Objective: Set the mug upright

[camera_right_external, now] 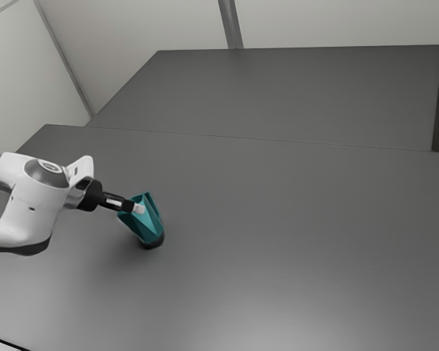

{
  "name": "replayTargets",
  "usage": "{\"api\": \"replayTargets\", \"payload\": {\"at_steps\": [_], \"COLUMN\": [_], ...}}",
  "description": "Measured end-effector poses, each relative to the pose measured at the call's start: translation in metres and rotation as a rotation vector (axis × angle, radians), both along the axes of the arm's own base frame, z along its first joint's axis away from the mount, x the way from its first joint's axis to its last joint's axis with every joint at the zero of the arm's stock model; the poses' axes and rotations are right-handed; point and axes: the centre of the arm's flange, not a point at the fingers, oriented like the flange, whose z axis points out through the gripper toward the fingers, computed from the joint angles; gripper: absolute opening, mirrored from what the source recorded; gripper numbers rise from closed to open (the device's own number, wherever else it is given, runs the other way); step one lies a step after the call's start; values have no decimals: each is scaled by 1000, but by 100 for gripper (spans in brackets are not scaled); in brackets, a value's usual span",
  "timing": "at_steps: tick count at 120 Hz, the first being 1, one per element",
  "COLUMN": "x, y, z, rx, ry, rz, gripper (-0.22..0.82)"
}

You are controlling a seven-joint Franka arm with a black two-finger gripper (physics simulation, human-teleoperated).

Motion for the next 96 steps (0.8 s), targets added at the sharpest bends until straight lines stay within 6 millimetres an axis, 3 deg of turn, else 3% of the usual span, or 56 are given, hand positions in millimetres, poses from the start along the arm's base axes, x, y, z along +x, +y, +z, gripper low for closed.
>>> {"api": "replayTargets", "payload": {"at_steps": [22, 32, 44, 60, 96], "x": [22, 37, 46, 49, 45], "y": [-8, -25, -49, -75, -90], "z": [27, 39, 39, 40, 45], "rx": [66, 142, 217, 358, 538], "ry": [-27, -11, 37, 127, 269], "rz": [-59, -145, -233, -338, -251], "gripper": [-18, -18, -18, -18, -18]}}
